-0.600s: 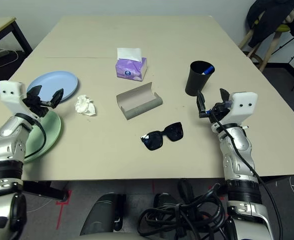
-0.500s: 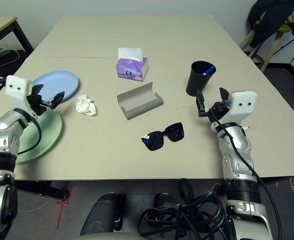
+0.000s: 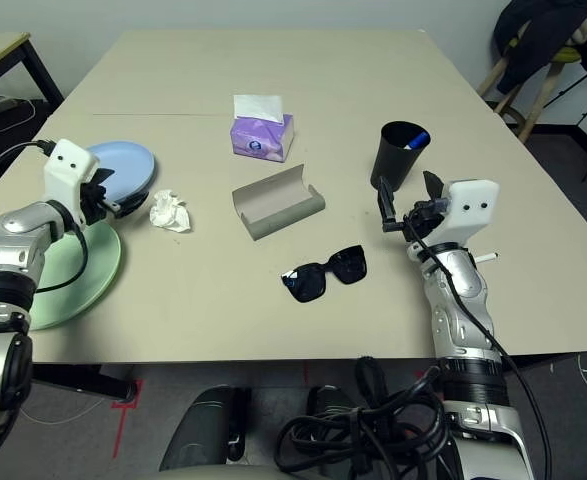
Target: Organize and tidy the items on the table.
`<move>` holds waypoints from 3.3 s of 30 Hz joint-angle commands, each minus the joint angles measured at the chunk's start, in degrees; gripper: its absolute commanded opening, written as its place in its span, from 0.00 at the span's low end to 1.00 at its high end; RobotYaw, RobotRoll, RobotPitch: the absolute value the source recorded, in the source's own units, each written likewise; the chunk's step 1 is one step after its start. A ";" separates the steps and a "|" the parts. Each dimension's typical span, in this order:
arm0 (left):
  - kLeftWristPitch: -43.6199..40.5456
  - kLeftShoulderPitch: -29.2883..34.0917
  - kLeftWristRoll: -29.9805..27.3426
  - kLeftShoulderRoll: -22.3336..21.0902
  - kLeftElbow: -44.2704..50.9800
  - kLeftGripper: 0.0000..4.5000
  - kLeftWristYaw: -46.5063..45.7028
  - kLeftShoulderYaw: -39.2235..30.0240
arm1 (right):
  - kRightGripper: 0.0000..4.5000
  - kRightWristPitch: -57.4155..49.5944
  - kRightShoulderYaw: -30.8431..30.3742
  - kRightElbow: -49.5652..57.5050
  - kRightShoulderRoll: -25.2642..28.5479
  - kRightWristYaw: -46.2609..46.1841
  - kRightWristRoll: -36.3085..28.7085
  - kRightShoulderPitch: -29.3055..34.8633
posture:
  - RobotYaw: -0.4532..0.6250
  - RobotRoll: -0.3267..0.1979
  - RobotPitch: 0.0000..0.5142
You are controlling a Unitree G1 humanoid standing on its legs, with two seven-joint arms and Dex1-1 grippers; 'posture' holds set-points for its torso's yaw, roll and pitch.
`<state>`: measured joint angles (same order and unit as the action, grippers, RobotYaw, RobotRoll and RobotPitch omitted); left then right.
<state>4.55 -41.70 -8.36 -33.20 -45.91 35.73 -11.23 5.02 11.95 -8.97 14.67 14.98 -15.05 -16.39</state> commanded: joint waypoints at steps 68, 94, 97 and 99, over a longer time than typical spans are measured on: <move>-34.17 23.37 -15.45 -5.86 37.49 1.00 -3.62 -8.87 | 1.00 3.99 -16.87 1.36 17.83 63.05 -7.04 -2.99 | 0.58 0.62 0.19; -52.26 20.51 -10.79 -22.21 23.55 1.00 -1.96 -8.56 | 1.00 2.89 -16.86 2.82 15.09 57.60 -6.45 -2.52 | 0.58 0.62 0.20; -52.82 21.45 -10.27 -22.75 23.29 1.00 -0.99 -8.19 | 1.00 2.70 -17.00 3.14 14.92 57.38 -6.43 -2.55 | 0.58 0.62 0.20; -52.90 21.92 -9.93 -23.10 22.80 1.00 -0.59 -8.23 | 1.00 2.56 -17.09 3.44 14.80 57.20 -6.42 -2.47 | 0.58 0.62 0.19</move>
<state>-47.74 -20.74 -19.14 -55.29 -21.86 34.53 -20.16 8.02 -4.49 -6.70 29.58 72.42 -21.69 -19.15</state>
